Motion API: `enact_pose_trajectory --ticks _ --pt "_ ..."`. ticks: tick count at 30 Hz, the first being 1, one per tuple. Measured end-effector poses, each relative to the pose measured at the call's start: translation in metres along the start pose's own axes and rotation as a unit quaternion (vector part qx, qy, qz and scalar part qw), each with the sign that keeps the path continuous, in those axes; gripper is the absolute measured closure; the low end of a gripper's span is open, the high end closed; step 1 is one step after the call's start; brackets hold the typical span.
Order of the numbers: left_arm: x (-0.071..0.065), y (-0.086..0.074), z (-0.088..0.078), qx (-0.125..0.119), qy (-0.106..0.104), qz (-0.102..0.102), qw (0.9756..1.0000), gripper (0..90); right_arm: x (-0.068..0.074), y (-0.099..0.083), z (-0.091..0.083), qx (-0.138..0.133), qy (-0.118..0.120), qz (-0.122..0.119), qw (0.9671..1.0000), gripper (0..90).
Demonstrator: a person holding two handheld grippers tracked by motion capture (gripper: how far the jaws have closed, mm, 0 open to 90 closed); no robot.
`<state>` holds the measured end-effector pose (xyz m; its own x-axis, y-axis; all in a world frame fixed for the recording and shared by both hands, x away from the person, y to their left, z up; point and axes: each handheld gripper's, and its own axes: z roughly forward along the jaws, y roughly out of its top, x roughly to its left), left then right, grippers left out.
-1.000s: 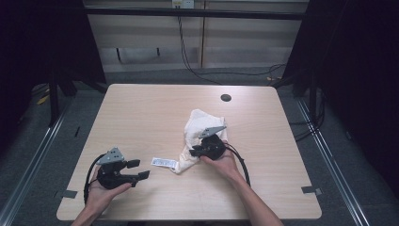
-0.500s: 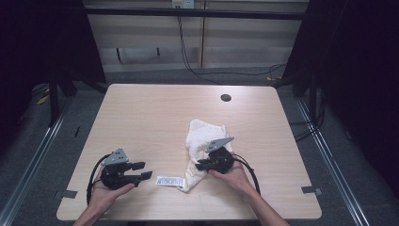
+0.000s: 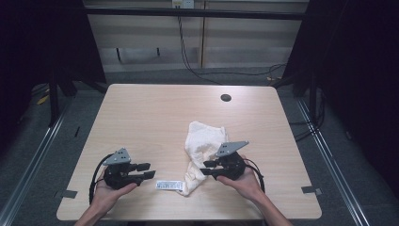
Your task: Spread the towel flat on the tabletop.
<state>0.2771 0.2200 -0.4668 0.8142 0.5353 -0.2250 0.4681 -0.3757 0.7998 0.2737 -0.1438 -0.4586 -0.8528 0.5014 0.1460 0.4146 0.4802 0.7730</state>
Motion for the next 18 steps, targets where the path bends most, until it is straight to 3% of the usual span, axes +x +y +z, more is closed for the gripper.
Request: enact_pose_trajectory --ticks 1,3,10,14,17,18 --pt "0.000 0.000 0.001 0.002 0.000 0.002 1.0000 59.1 0.000 0.000 0.000 0.000 0.000 0.000 1.0000 74.3" --pt "0.000 -0.001 0.003 0.008 0.004 0.002 1.0000 57.6 0.011 -0.001 0.006 0.004 0.011 -0.027 0.9996 78.4" --pt "-0.001 -0.003 0.002 0.011 0.001 0.001 0.9999 57.4 0.005 -0.008 0.022 0.019 0.015 -0.019 0.9995 72.4" --pt "-0.002 -0.001 0.006 0.019 0.000 0.004 0.9998 58.1 0.005 -0.013 0.030 0.037 -0.002 -0.030 0.9989 64.1" --pt "-0.005 0.005 0.012 0.019 0.001 0.016 0.9997 58.4 0.005 -0.013 0.034 0.047 0.011 -0.030 0.9984 59.6" --pt "-0.006 0.008 0.015 0.018 0.002 0.014 0.9997 58.5 0.006 -0.014 0.035 0.052 0.004 -0.037 0.9980 59.0"
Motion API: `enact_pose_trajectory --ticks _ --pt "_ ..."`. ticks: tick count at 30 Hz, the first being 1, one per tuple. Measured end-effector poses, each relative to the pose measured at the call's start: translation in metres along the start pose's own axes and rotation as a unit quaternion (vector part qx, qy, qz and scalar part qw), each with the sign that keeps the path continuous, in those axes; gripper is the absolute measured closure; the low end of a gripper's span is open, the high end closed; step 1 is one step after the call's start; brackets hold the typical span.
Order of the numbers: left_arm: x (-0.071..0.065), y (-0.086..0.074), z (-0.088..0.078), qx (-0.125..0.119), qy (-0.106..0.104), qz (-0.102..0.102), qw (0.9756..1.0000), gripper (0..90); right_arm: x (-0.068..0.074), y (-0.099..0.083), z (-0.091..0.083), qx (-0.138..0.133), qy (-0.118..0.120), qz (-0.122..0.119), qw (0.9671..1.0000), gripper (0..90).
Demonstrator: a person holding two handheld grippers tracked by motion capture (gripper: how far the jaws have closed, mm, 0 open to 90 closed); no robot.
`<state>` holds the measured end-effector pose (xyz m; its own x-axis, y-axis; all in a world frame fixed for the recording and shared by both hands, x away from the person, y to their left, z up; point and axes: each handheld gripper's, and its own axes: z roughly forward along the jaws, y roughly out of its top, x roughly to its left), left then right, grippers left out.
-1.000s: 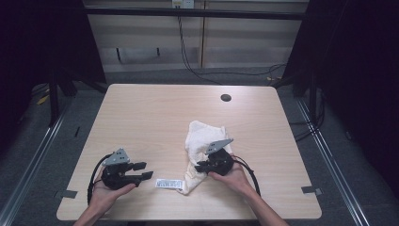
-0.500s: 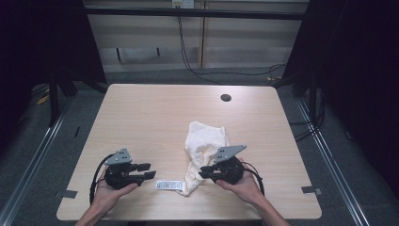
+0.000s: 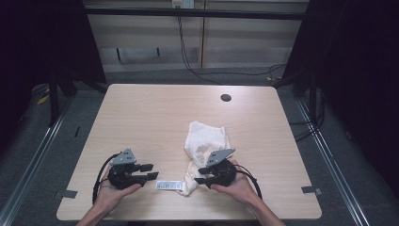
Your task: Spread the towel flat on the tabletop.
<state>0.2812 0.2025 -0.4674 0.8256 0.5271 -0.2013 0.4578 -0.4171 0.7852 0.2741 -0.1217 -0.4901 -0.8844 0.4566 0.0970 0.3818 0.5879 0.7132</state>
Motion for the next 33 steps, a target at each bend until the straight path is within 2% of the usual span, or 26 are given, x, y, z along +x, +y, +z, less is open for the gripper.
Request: enact_pose_trajectory --ticks 3,6,8,10,12,14,17,21,22,23,24,25,26,27,28,29,30,33 --pt "-0.004 0.008 0.009 0.008 -0.006 0.009 0.9999 59.1 0.001 -0.003 0.006 0.008 -0.014 -0.012 0.9998 67.6" --pt "-0.011 0.016 0.015 0.014 -0.015 0.023 0.9995 61.3 -0.002 -0.004 0.003 0.002 -0.020 -0.003 0.9998 81.1" --pt "-0.016 0.020 0.017 0.010 -0.027 0.021 0.9994 63.4 -0.003 -0.004 -0.001 -0.005 -0.016 0.008 0.9998 85.5" --pt "-0.022 0.023 0.022 0.015 -0.033 0.033 0.9988 65.1 -0.004 -0.003 -0.006 -0.015 -0.018 0.015 0.9996 86.5" --pt "-0.030 0.023 0.025 0.018 -0.039 0.037 0.9984 64.9 -0.006 0.001 -0.019 -0.040 -0.025 0.024 0.9986 86.7" --pt "-0.031 0.024 0.024 0.016 -0.043 0.037 0.9983 64.6 -0.006 0.001 -0.023 -0.048 -0.026 0.029 0.9981 86.8" --pt "-0.034 0.022 0.027 0.019 -0.052 0.039 0.9977 64.7 -0.008 0.000 -0.041 -0.073 -0.037 0.045 0.9956 86.9" --pt "-0.038 0.019 0.037 0.040 -0.060 0.047 0.9963 64.6 -0.015 -0.002 -0.065 -0.103 -0.061 0.061 0.9909 86.9" --pt "-0.040 0.021 0.038 0.042 -0.057 0.052 0.9961 61.9 -0.020 -0.004 -0.076 -0.118 -0.071 0.072 0.9879 86.9" --pt "-0.041 0.027 0.034 0.035 -0.052 0.058 0.9964 60.3 -0.022 -0.005 -0.081 -0.124 -0.074 0.077 0.9865 86.9" --pt "-0.041 0.027 0.034 0.035 -0.052 0.058 0.9964 60.1 -0.022 -0.005 -0.081 -0.124 -0.074 0.077 0.9865 86.9" --pt "-0.040 0.029 0.032 0.026 -0.057 0.055 0.9965 60.1 -0.023 -0.007 -0.085 -0.125 -0.080 0.080 0.9857 86.9" --pt "-0.040 0.030 0.030 0.022 -0.054 0.056 0.9967 60.2 -0.025 -0.010 -0.093 -0.134 -0.087 0.087 0.9832 87.0" --pt "-0.040 0.030 0.030 0.021 -0.055 0.055 0.9968 60.2 -0.025 -0.010 -0.093 -0.134 -0.087 0.087 0.9832 87.0" --pt "-0.041 0.029 0.032 0.027 -0.056 0.060 0.9962 60.2 -0.026 -0.014 -0.101 -0.136 -0.097 0.093 0.9815 87.1" --pt "-0.041 0.029 0.032 0.027 -0.056 0.060 0.9962 60.2 -0.026 -0.014 -0.101 -0.136 -0.097 0.093 0.9815 87.1" --pt "-0.043 0.028 0.034 0.033 -0.059 0.061 0.9958 60.3 -0.027 -0.020 -0.109 -0.135 -0.106 0.095 0.9807 87.1" --pt "-0.047 0.027 0.040 0.045 -0.067 0.073 0.9940 60.2 -0.026 -0.028 -0.116 -0.131 -0.114 0.102 0.9795 87.1"
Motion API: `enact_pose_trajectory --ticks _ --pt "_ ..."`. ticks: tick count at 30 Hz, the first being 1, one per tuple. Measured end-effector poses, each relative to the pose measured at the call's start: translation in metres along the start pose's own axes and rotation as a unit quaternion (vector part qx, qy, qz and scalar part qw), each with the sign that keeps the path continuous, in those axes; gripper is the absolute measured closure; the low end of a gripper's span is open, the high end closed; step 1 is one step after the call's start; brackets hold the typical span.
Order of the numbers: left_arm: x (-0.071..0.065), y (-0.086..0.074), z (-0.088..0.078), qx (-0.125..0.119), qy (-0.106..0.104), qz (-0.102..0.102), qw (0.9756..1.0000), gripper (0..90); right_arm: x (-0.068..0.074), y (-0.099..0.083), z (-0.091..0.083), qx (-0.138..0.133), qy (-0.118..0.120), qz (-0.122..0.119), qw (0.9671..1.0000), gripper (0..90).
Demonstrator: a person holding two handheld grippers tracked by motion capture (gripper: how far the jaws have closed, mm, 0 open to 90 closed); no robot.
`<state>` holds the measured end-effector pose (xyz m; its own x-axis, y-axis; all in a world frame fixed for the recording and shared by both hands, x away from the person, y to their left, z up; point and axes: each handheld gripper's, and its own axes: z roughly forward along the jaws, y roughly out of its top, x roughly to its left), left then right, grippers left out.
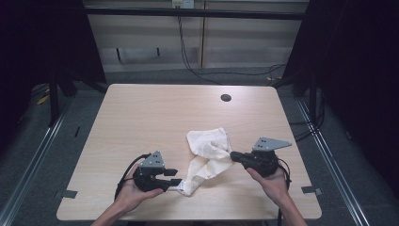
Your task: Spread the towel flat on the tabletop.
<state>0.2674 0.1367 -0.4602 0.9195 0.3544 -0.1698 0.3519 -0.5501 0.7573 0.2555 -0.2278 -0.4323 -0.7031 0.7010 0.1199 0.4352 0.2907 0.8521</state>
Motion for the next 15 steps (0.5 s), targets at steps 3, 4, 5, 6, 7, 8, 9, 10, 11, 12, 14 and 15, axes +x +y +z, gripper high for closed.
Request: enact_pose_trajectory --ticks 3,4,5,6,7,8,9,10,11,12,14,15 --pt "-0.001 0.002 0.005 0.002 -0.004 0.001 1.0000 58.3 -0.007 -0.014 -0.012 0.014 -0.010 0.007 0.9998 87.1" --pt "-0.001 0.003 0.007 0.001 -0.006 0.002 1.0000 58.3 -0.009 -0.019 -0.015 0.019 -0.013 0.011 0.9997 87.0" --pt "-0.003 0.005 0.013 0.000 -0.011 0.002 0.9999 58.1 -0.014 -0.029 -0.020 0.026 -0.023 0.021 0.9992 87.1" --pt "-0.003 0.005 0.013 0.000 -0.011 0.002 0.9999 58.2 -0.014 -0.029 -0.020 0.026 -0.023 0.021 0.9992 87.1" --pt "-0.003 0.006 0.016 0.006 -0.016 0.012 0.9998 58.2 -0.017 -0.033 -0.023 0.026 -0.026 0.027 0.9990 87.0" --pt "-0.005 0.007 0.021 0.010 -0.021 0.019 0.9995 59.2 -0.019 -0.037 -0.025 0.027 -0.029 0.032 0.9987 87.0" --pt "-0.006 0.008 0.027 0.019 -0.025 0.029 0.9991 60.6 -0.021 -0.040 -0.026 0.025 -0.032 0.038 0.9985 87.1" --pt "-0.008 0.008 0.033 0.020 -0.032 0.032 0.9988 62.1 -0.023 -0.042 -0.026 0.025 -0.030 0.044 0.9983 87.1" --pt "-0.009 0.008 0.038 0.024 -0.042 0.039 0.9980 64.1 -0.024 -0.043 -0.026 0.026 -0.033 0.045 0.9981 87.0" --pt "-0.011 0.008 0.042 0.032 -0.048 0.045 0.9973 64.1 -0.024 -0.043 -0.026 0.026 -0.033 0.045 0.9981 87.0" --pt "-0.014 0.005 0.049 0.038 -0.056 0.057 0.9961 65.3 -0.024 -0.043 -0.026 0.023 -0.033 0.044 0.9982 87.0" --pt "-0.015 0.003 0.051 0.047 -0.061 0.066 0.9949 65.8 -0.024 -0.043 -0.025 0.023 -0.032 0.047 0.9982 87.0"
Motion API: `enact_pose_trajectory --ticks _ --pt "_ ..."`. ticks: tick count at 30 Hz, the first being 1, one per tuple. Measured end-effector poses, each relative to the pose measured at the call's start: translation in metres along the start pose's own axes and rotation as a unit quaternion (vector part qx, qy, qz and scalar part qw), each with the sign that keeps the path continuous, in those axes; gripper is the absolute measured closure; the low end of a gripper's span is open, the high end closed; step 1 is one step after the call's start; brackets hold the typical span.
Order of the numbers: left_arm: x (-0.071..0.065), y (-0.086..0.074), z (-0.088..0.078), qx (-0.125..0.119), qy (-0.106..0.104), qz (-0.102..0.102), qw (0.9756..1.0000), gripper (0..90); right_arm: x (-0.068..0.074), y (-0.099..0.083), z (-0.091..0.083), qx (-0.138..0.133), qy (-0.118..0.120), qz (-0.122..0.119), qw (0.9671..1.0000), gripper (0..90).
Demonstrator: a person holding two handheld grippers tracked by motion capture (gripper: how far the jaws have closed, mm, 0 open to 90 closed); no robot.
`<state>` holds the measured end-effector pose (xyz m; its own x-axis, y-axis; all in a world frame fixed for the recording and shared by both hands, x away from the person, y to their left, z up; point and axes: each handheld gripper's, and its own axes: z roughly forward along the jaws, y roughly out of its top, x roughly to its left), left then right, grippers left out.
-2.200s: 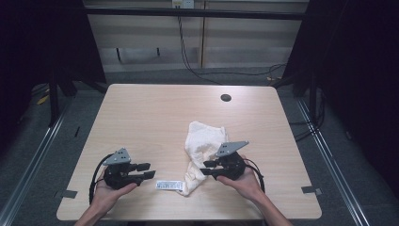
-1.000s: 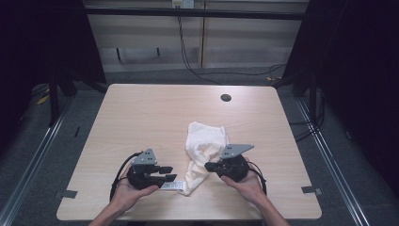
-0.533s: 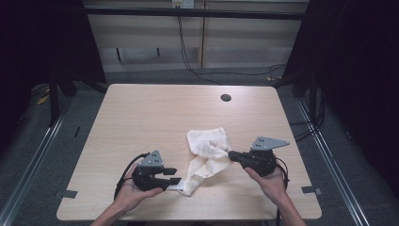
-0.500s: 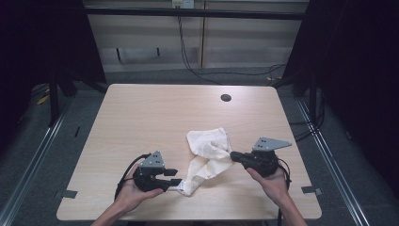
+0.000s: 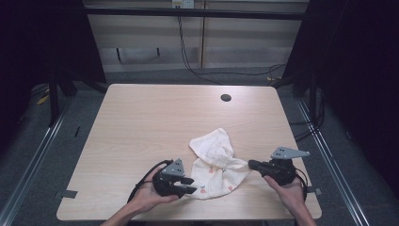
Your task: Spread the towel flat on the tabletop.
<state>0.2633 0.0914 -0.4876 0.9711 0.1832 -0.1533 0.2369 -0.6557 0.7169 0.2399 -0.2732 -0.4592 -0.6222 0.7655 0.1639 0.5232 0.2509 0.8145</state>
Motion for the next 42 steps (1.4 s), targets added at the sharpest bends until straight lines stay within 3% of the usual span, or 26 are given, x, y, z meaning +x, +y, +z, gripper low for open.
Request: enact_pose_trajectory --ticks 6,9,10,11,20,26,30,32,33,34,37,39,40,42 --pt "-0.002 -0.004 0.006 0.001 -0.012 0.008 0.9999 64.4 -0.001 -0.001 0.006 0.008 0.000 -0.001 1.0000 86.9" --pt "-0.003 -0.005 0.007 0.010 -0.009 0.020 0.9997 63.4 0.000 -0.001 0.006 0.008 0.001 -0.001 1.0000 86.8" --pt "-0.004 -0.006 0.007 0.003 0.010 0.016 0.9998 62.7 0.000 -0.001 0.006 0.006 0.002 -0.001 1.0000 86.8" --pt "-0.004 -0.006 0.007 0.003 0.010 0.016 0.9998 62.3 0.000 -0.001 0.006 0.006 0.002 -0.001 1.0000 86.8" --pt "-0.009 -0.010 0.006 0.001 -0.011 0.025 0.9996 59.4 0.000 -0.002 0.006 0.004 0.002 0.000 1.0000 86.7" --pt "-0.013 -0.008 0.012 0.001 -0.001 0.040 0.9992 59.0 -0.001 -0.002 0.007 0.005 0.002 -0.001 1.0000 86.6" --pt "-0.017 -0.011 0.012 -0.004 0.021 0.051 0.9985 63.2 -0.001 -0.002 0.005 0.003 0.004 0.000 1.0000 86.6" --pt "-0.019 -0.011 0.012 -0.004 0.036 0.040 0.9985 72.9 -0.001 -0.002 0.006 0.004 0.003 0.002 1.0000 86.5" --pt "-0.020 -0.011 0.013 -0.011 0.035 0.041 0.9985 75.7 0.000 -0.002 0.006 0.003 0.006 0.005 1.0000 86.5" --pt "-0.022 -0.010 0.013 -0.005 0.036 0.048 0.9982 75.7 0.000 -0.002 0.006 0.003 0.006 0.005 1.0000 86.5" --pt "-0.019 -0.007 0.012 0.010 0.023 0.044 0.9987 85.0 0.002 -0.002 0.007 0.004 0.009 0.000 1.0000 86.6" --pt "-0.014 -0.006 0.009 0.014 0.013 0.025 0.9995 86.3 0.002 -0.001 0.006 0.004 0.009 0.002 0.9999 86.8" --pt "-0.009 -0.008 0.004 -0.005 0.002 0.004 1.0000 86.6 0.000 0.001 0.005 -0.003 0.012 0.010 0.9999 86.8" --pt "-0.006 -0.007 -0.001 -0.011 0.000 -0.005 0.9999 86.7 -0.001 0.002 0.003 -0.008 0.014 0.015 0.9998 86.9"
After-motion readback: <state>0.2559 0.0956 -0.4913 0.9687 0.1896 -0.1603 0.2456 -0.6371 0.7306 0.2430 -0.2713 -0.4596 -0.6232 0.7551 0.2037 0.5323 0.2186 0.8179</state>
